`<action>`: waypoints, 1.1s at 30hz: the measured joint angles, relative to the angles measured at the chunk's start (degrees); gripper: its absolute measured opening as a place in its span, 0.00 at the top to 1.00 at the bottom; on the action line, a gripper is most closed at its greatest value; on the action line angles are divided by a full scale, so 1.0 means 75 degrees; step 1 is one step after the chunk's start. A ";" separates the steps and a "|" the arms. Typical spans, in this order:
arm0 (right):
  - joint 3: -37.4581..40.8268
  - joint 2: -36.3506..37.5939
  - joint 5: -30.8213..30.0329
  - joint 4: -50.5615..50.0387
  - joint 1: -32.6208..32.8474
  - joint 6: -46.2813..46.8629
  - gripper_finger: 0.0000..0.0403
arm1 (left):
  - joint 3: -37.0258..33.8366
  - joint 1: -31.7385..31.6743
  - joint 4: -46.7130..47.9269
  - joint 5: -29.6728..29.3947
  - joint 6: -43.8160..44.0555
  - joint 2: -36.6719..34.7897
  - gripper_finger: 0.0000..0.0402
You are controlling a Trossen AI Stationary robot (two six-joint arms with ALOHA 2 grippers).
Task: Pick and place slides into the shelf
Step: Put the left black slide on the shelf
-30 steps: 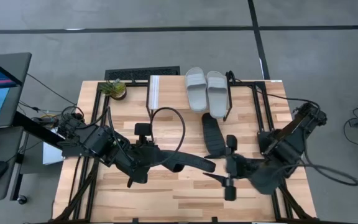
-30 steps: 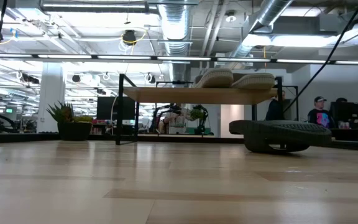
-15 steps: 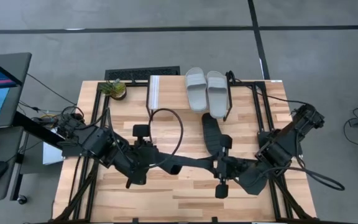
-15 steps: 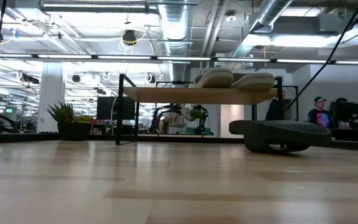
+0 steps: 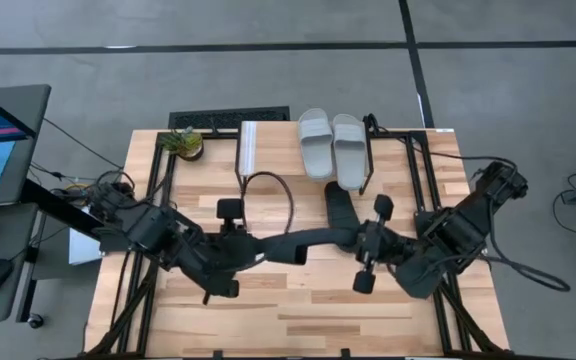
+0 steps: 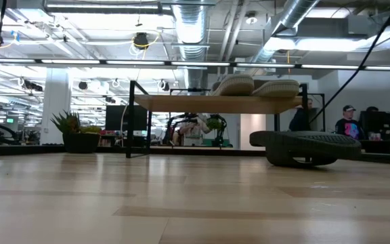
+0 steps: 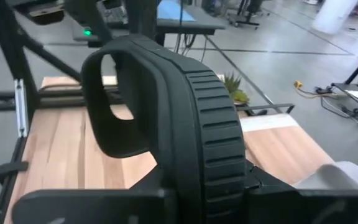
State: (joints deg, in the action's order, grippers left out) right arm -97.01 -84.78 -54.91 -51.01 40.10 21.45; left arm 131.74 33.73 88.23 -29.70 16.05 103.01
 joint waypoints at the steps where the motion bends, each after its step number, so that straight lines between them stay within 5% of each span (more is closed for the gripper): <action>1: 0.0000 0.0071 -0.0020 0.0017 0.0000 0.0003 0.89 | 0.0009 0.0016 -0.0021 -0.0029 0.0000 -0.0074 0.81; 7: 0.0007 0.0523 -0.0757 -0.0446 -0.0067 0.0120 0.89 | -0.0006 0.0171 0.0536 0.0243 -0.0015 -0.0609 0.81; 14: 0.0012 0.0682 -0.1311 -0.1901 -0.0125 0.2308 0.89 | 0.0003 0.0373 0.0306 -0.0178 -0.0446 -0.1484 0.81; 19: 0.0006 0.0672 -0.2731 -0.1769 -0.0190 0.3837 0.89 | 0.0015 0.0881 0.0278 -0.0943 -0.0692 -0.2256 0.81; 24: 0.0047 0.0430 -0.4717 -0.1795 -0.0144 0.6478 0.89 | -0.0003 0.1631 0.0256 -0.1252 -0.1060 -0.2856 0.81; 33: 0.0732 -0.1180 -0.4664 -0.1275 -0.1248 1.1706 0.89 | 0.0000 0.2619 0.0243 -0.1425 -0.1612 -0.3795 0.81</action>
State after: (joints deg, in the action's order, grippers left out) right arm -91.53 -93.64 -89.89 -60.57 30.74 109.25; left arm 131.74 53.38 90.05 -40.39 3.96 74.55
